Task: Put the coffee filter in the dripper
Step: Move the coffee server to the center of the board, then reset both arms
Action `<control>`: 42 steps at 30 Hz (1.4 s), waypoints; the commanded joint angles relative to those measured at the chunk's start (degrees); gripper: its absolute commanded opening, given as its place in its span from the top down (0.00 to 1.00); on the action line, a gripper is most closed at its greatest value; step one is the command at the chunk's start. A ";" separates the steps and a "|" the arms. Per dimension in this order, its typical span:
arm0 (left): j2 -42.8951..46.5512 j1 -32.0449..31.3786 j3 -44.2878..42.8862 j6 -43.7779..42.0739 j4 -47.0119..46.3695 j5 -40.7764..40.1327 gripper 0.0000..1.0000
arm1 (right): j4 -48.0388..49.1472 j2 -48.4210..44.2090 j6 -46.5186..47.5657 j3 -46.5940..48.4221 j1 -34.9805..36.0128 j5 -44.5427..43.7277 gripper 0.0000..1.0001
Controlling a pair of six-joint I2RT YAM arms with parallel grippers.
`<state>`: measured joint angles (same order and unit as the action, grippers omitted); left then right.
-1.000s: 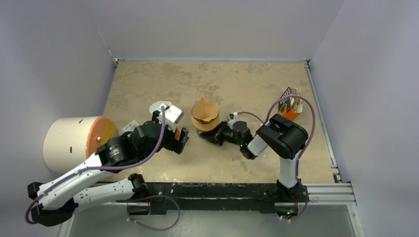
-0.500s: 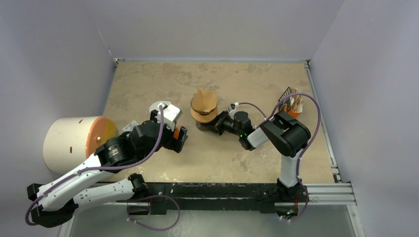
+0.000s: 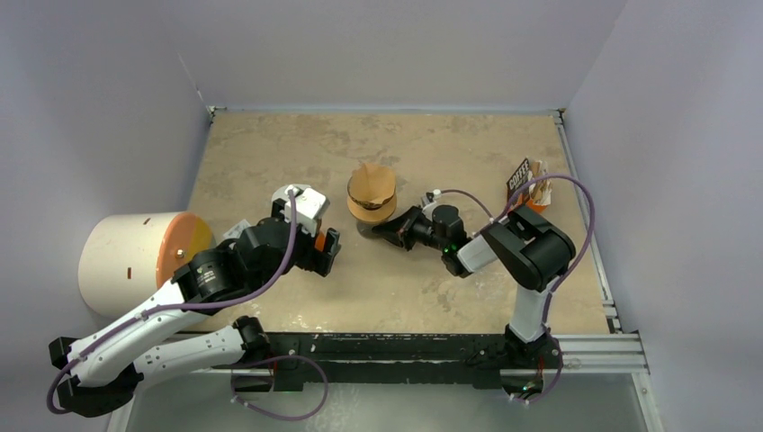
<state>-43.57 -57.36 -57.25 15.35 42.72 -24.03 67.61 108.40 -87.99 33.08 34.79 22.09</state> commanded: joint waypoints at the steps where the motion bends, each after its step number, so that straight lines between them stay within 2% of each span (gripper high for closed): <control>1: 0.65 0.41 0.56 -0.50 -2.55 0.04 0.16 | -2.31 -5.11 3.21 -1.75 -0.57 1.26 1.00; 6: 0.57 0.54 0.57 -0.50 -2.63 -0.01 0.15 | -8.20 -10.27 6.40 -3.66 -1.57 1.76 1.00; 10: 0.51 0.66 0.61 -0.50 -2.60 -0.05 0.15 | -17.72 -16.10 11.52 -4.24 -2.55 1.05 1.00; 14: 0.56 0.75 0.57 -0.18 -2.73 -0.11 0.15 | -33.19 -23.92 19.64 -3.25 -3.36 -1.89 1.00; 23: 0.25 0.82 0.59 -0.04 -3.14 -0.55 0.11 | -70.51 -40.74 40.32 8.65 -3.67 -16.24 0.98; 31: -0.19 1.19 0.48 0.54 -3.72 -0.92 0.08 | -90.93 -46.95 50.17 19.64 -3.67 -31.38 0.68; 35: -1.01 1.20 0.02 2.57 -5.18 -2.53 0.06 | -99.00 -48.93 54.14 26.54 -3.63 -38.61 0.40; 37: -2.04 1.18 -1.97 2.73 -5.04 -3.67 0.05 | -102.32 -49.51 55.67 29.57 -3.67 -42.40 0.31; 41: -4.83 1.20 -8.35 1.48 -2.81 -9.07 0.05 | -107.05 -49.99 58.21 34.41 -3.67 -48.85 0.02; 42: -5.72 1.20 -10.13 0.72 -2.21 -10.39 0.04 | -108.39 -49.77 58.60 35.81 -3.61 -51.08 0.01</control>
<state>-47.48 -56.58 -59.75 16.93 41.06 -28.08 -32.23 59.33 -34.11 63.59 31.42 -18.13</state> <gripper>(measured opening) 0.950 0.946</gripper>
